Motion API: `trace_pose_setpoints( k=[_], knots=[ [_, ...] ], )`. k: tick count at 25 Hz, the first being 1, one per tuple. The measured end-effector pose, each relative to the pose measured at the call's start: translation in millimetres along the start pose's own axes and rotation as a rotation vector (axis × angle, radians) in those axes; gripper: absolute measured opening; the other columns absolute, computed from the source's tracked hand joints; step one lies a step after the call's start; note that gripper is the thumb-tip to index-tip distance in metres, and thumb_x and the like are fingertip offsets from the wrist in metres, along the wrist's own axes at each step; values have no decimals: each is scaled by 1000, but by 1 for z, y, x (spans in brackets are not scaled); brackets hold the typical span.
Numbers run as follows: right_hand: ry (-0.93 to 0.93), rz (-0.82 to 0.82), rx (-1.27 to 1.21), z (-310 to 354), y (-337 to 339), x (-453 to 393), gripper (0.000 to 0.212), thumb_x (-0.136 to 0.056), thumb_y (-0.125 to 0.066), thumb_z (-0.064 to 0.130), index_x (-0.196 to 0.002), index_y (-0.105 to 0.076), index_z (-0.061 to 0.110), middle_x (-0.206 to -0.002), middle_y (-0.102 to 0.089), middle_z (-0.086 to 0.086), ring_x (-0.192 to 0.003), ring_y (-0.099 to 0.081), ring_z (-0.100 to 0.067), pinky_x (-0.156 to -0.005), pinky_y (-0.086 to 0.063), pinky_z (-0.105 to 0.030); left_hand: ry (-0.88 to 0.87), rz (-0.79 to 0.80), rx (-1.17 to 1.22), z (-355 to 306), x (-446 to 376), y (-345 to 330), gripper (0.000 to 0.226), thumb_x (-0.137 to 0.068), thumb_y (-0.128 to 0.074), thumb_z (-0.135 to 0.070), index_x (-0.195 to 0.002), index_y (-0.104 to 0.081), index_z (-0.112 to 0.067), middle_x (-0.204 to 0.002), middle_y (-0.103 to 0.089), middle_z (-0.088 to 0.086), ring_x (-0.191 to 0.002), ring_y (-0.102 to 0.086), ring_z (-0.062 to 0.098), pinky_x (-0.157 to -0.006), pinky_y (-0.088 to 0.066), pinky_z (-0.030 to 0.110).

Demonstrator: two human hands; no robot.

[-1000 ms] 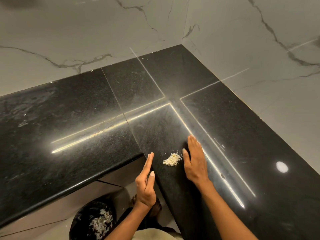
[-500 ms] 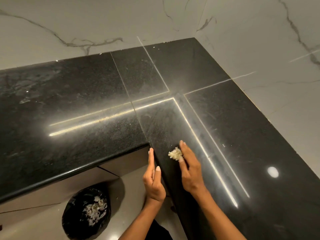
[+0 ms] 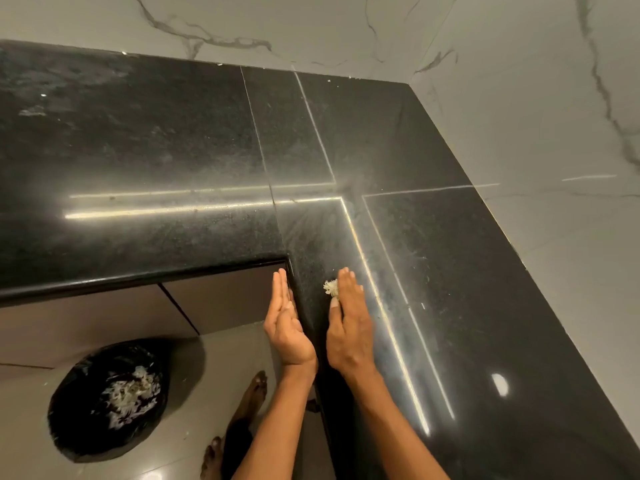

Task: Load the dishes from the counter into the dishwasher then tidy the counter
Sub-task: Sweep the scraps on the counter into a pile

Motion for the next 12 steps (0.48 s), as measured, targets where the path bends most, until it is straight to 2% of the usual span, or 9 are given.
trace_pose_setpoints(
  k=[2, 4, 7, 9, 12],
  knots=[
    [49, 70, -50, 12, -5, 15, 56, -101, -31, 22, -156, -25, 16, -163, -25, 6, -151, -13, -1, -126, -12, -34, -6, 12, 48, 3, -1, 3, 61, -83, -32, -5, -143, -36, -5, -147, -46, 20, -142, -41, 25, -119, -30, 36],
    [71, 135, -182, 15, 2, 22, 56, -99, -37, 12, -155, -30, 16, -160, -31, 9, -150, -22, -3, -125, -19, -33, 2, 12, 103, 5, 1, 6, 61, -83, -32, -5, -144, -37, 0, -146, -47, 22, -141, -42, 27, -119, -29, 40],
    [77, 77, -272, 0, 28, 3, 55, -98, -45, 11, -152, -40, 15, -157, -40, 7, -147, -33, -8, -122, -27, -36, -4, -7, 124, 5, 4, 7, 63, -83, -33, -6, -144, -38, 9, -145, -49, 21, -139, -45, 25, -119, -30, 40],
    [9, 54, -192, -19, 36, -27, 57, -98, -43, 19, -154, -36, 16, -160, -35, 6, -149, -28, -6, -124, -25, -39, -11, -24, 135, 4, 6, 4, 62, -84, -33, -6, -144, -37, 11, -144, -50, 20, -138, -47, 23, -117, -34, 35],
    [39, 147, 213, -23, 21, -46, 65, -100, -30, 38, -159, -16, 15, -167, -11, 1, -153, -1, -4, -127, -5, -34, -11, -51, 173, 3, 8, 6, 60, -87, -31, -6, -144, -37, 10, -144, -50, 21, -136, -48, 22, -115, -36, 31]
  ],
)
Point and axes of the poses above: each hand's wrist, its own x-axis away from the middle knuckle, its own y-axis out of the back of the hand, z = x × y, the point moved 7 cm from there along -x, towards the middle knuckle
